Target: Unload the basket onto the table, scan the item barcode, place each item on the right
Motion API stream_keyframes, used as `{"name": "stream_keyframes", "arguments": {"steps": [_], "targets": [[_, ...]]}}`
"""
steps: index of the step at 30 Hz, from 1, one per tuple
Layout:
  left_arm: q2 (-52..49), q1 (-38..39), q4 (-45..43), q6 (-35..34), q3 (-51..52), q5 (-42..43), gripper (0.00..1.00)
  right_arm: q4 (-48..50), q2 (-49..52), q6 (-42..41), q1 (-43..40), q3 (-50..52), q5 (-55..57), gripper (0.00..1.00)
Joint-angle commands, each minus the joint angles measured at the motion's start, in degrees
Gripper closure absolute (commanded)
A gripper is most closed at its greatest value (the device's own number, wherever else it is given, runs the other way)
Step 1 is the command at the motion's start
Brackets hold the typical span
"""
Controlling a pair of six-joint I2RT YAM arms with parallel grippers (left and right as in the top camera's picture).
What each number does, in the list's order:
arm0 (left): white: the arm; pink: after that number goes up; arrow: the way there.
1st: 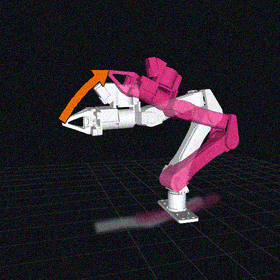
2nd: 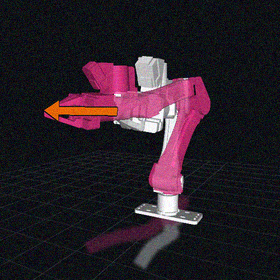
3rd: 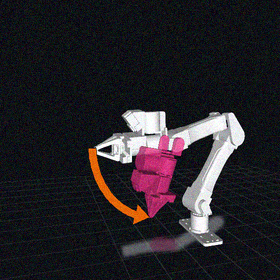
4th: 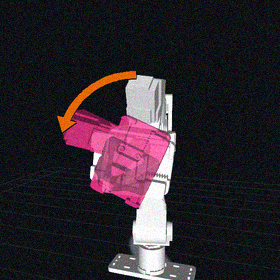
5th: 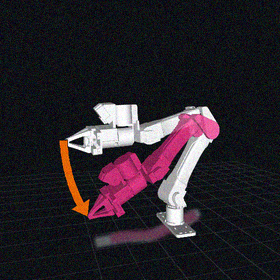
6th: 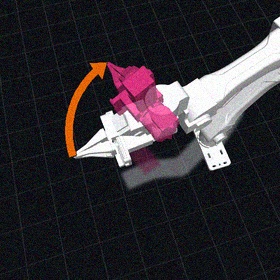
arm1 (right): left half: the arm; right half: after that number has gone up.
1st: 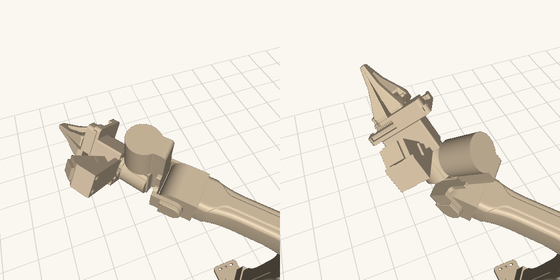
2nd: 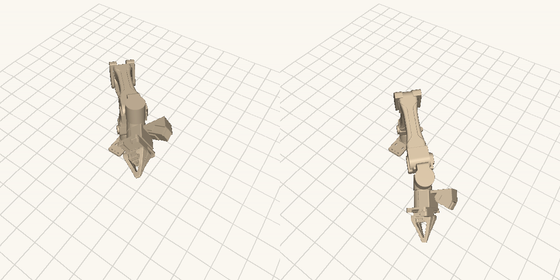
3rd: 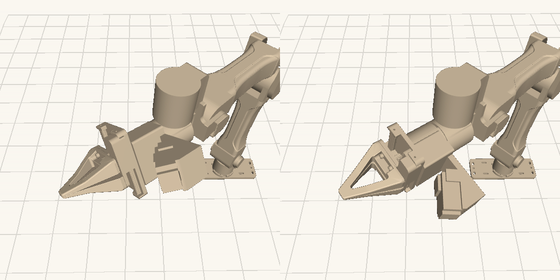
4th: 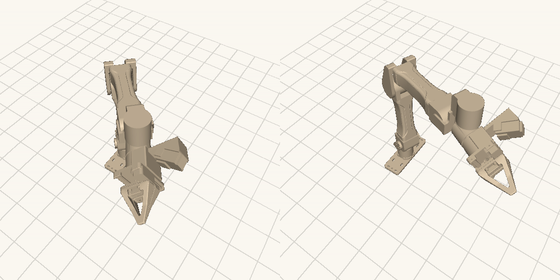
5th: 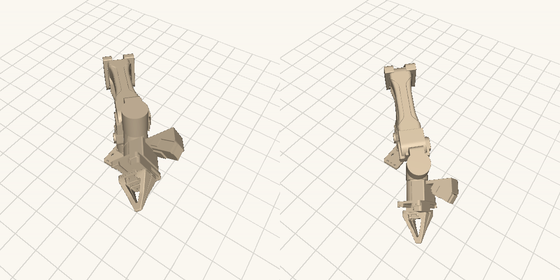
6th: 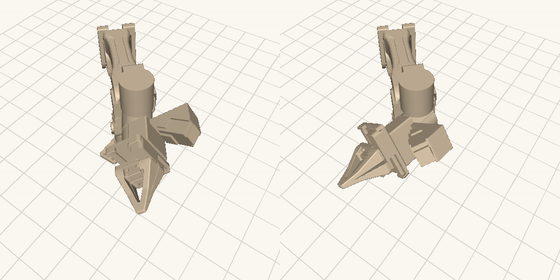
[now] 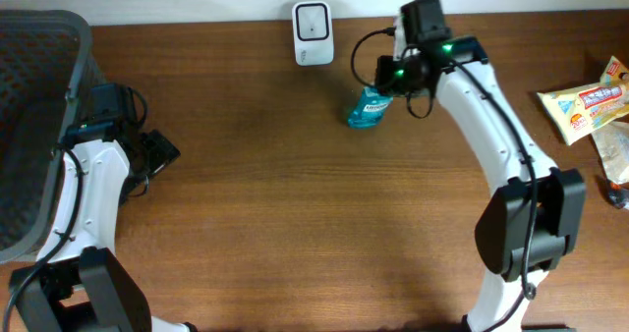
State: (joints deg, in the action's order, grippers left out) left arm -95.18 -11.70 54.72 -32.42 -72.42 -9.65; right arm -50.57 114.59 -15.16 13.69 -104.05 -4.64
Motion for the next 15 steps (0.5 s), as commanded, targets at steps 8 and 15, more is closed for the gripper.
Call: {"name": "stream_keyframes", "arguments": {"steps": [8, 15], "targets": [[-0.50, -0.46, 0.09, -0.13, 0.24, -0.24, 0.01, 0.52, 0.81, -4.52, 7.67, -2.12, 13.33, 0.71], [-0.50, -0.46, 0.09, -0.13, 0.24, -0.24, 0.01, 1.77, 3.02, -6.62, 7.67, -2.12, 13.29, 0.71]]}}
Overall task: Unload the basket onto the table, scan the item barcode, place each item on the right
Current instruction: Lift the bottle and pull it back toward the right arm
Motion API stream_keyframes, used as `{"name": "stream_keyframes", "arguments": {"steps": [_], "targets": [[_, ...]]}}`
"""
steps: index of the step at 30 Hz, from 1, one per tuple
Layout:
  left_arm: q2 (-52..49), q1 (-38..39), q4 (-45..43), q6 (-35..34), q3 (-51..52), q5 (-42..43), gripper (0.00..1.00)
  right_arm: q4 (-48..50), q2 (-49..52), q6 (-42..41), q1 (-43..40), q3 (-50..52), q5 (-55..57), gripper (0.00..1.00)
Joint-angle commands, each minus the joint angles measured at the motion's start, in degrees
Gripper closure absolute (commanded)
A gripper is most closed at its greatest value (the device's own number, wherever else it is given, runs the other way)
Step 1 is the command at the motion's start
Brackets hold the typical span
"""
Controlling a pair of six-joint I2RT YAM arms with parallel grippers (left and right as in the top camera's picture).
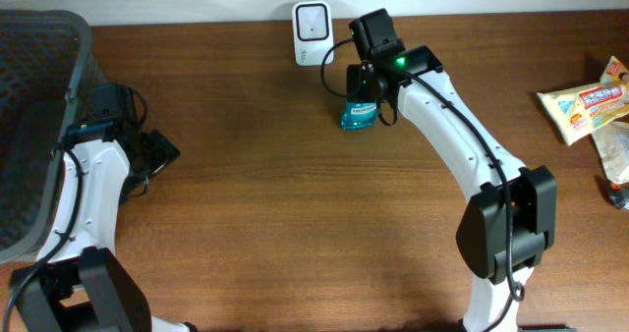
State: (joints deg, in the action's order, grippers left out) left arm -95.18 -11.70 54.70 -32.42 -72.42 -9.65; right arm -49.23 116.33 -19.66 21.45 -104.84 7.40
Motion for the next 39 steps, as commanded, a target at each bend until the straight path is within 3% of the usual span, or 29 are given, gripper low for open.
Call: {"name": "stream_keyframes", "arguments": {"steps": [1, 3, 6, 7, 10, 12, 16, 20, 30, 35, 39], "targets": [[-0.50, -0.46, 0.11, -0.15, 0.24, -0.24, 0.01, 0.66, 1.27, -2.12, -0.09, -1.33, 1.25, 0.71], [-0.50, -0.46, 0.11, -0.13, 0.24, -0.24, 0.01, 0.68, 1.27, -2.10, -0.09, -1.33, 1.25, 0.62], [-0.50, -0.46, 0.11, -0.15, 0.24, -0.24, 0.01, 0.68, 1.27, -2.08, -0.09, -1.33, 1.22, 0.56], [-0.50, -0.46, 0.11, -0.13, 0.24, -0.24, 0.01, 0.72, 1.27, -2.08, -0.09, -1.33, 1.22, 0.48], [-0.50, -0.46, 0.09, -0.13, 0.24, -0.24, 0.01, 1.09, 1.27, -2.05, -0.09, -1.36, 1.22, 0.47], [-0.50, -0.46, 0.11, -0.13, 0.24, -0.24, 0.01, 1.55, 1.25, -2.05, -0.09, -1.38, 1.25, 0.35], [-0.50, -0.46, 0.11, -0.13, 0.24, -0.24, 0.01, 0.76, 0.52, -2.05, -0.09, -2.91, 1.25, 0.30], [-0.50, -0.46, 0.11, -0.13, 0.24, -0.24, 0.01, -2.91, -2.34, -2.03, -0.15, -6.19, 1.53, 0.00], [-0.50, -0.46, 0.11, -0.13, 0.24, -0.24, 0.01, -21.94, -11.98, 0.76, -0.07, -7.98, 1.79, 0.01], [-0.50, -0.46, 0.09, -0.15, 0.24, -0.24, 0.01, -22.95, -12.94, 0.72, 0.46, 2.62, 1.14, 0.01], [-0.50, -0.46, 0.11, -0.13, 0.24, -0.24, 0.01, -21.00, -20.50, -0.20, 0.79, 13.25, 0.94, 0.01]]}}
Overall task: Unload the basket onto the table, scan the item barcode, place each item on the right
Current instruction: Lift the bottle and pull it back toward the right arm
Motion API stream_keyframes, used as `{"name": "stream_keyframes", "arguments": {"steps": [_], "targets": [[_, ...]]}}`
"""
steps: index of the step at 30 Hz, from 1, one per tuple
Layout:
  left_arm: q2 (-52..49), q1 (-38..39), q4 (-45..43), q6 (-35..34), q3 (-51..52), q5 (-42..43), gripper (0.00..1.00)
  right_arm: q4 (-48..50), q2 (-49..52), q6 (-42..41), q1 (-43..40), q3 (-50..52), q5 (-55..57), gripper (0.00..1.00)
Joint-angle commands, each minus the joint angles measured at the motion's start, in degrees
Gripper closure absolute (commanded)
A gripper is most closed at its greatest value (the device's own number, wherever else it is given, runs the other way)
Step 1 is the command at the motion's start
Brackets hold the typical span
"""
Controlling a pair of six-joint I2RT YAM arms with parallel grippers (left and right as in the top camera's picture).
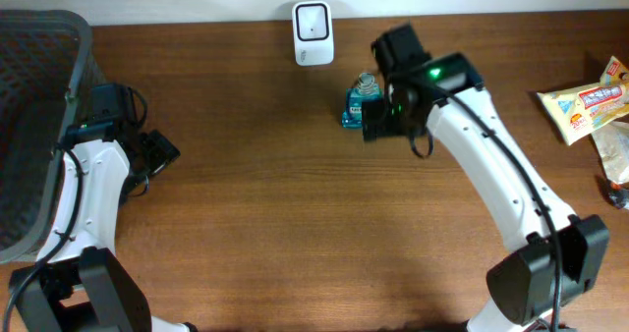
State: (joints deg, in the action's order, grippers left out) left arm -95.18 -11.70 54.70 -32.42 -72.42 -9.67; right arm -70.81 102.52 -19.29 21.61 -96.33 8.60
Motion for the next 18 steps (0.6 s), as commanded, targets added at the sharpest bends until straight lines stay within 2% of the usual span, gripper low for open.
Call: {"name": "stream_keyframes", "arguments": {"steps": [1, 4, 6, 9, 10, 13, 18], "targets": [[-0.50, -0.46, 0.11, -0.13, 0.24, -0.22, 0.01, 4.13, -12.39, -0.55, 0.92, 10.56, -0.39, 0.01], [-0.50, -0.46, 0.11, -0.13, 0.24, -0.22, 0.01, 14.27, -24.00, -0.52, 1.55, 22.77, -0.13, 0.01], [-0.50, -0.46, 0.11, -0.13, 0.24, -0.22, 0.01, 26.43, -31.36, -0.52, 1.64, 33.05, -0.59, 0.02], [-0.50, -0.46, 0.11, -0.15, 0.24, -0.22, 0.01, 45.92, -35.65, -0.46, 1.64, 45.68, -0.61, 0.02], [-0.50, -0.46, 0.11, -0.13, 0.24, -0.22, 0.01, 52.87, -35.45, -0.48, 1.64, 49.37, -0.66, 0.01], [-0.50, -0.46, 0.11, -0.13, 0.24, -0.22, 0.01, 65.05, -31.52, -0.46, 1.64, 55.52, -0.66, 0.02], [-0.50, -0.46, 0.11, -0.15, 0.24, -0.22, 0.01, 78.36, -17.68, 3.72, 1.64, 55.89, -2.78, 0.02]]}}
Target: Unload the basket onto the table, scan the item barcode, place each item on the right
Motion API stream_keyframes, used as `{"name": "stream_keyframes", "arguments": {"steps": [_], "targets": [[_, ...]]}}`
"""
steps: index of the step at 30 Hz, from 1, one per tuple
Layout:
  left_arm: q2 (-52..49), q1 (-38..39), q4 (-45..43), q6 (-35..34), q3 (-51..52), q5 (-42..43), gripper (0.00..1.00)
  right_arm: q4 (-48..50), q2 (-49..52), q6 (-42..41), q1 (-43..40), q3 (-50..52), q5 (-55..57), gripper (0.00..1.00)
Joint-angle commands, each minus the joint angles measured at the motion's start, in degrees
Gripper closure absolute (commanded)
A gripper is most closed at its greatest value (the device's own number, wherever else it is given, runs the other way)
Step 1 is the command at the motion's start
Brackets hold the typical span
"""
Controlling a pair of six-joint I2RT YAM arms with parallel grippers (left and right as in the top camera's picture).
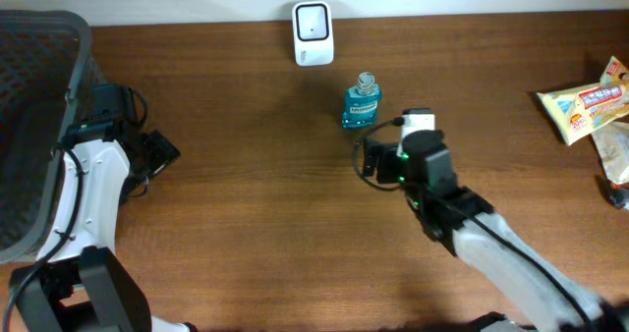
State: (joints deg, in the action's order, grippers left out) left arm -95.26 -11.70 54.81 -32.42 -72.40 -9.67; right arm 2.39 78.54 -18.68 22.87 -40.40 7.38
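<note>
A small teal bottle with a clear cap stands upright on the wooden table, just right of and nearer than the white barcode scanner at the back edge. My right gripper sits below the bottle, apart from it. It is open with nothing between its fingers. My left gripper rests at the far left beside the basket. Its fingers appear together and hold nothing.
A dark mesh basket fills the left edge of the table. Snack packets and a wrapped item lie at the far right edge. The right arm stretches from the bottom right toward the middle.
My right gripper was at the bottle's right side and is now nearer the front, clear of it. The bottle stands free in about the same spot. The left arm has not moved.
My right gripper held the teal bottle right of the scanner. It then had the bottle closer to the scanner's front. Later the bottle stood on the table with the gripper beside it. Now the gripper is apart and the bottle stands alone.
</note>
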Motion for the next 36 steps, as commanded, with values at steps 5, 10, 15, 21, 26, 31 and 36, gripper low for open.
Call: {"name": "stream_keyframes", "arguments": {"steps": [5, 10, 15, 21, 26, 31, 36], "targets": [[-0.42, -0.46, 0.00, -0.13, 0.22, -0.22, 0.01, 22.49, 17.88, 5.18, 0.37, -0.11, -1.57, 0.01], [-0.42, -0.46, -0.02, -0.13, 0.22, -0.22, 0.01, 26.93, 21.51, 8.68, 0.37, -0.11, -1.14, 0.02], [-0.42, -0.46, 0.00, -0.15, 0.22, -0.22, 0.01, 29.07, 23.65, 19.67, 0.48, -0.11, -1.16, 0.02], [-0.42, -0.46, 0.00, -0.13, 0.22, -0.22, 0.01, 33.83, 24.06, 21.22, 0.46, -0.11, -0.68, 0.02], [-0.42, -0.46, 0.00, -0.13, 0.22, -0.22, 0.01, 35.04, 24.28, 21.22, 0.44, -0.11, -0.63, 0.02], [-0.42, -0.46, 0.00, -0.13, 0.22, -0.22, 0.01, 38.56, 24.28, 18.16, 0.37, -0.11, 0.81, 0.02], [-0.42, -0.46, 0.00, -0.13, 0.22, -0.22, 0.01, 40.13, 25.49, 18.21, 0.35, -0.15, 0.81, 0.02]]}}
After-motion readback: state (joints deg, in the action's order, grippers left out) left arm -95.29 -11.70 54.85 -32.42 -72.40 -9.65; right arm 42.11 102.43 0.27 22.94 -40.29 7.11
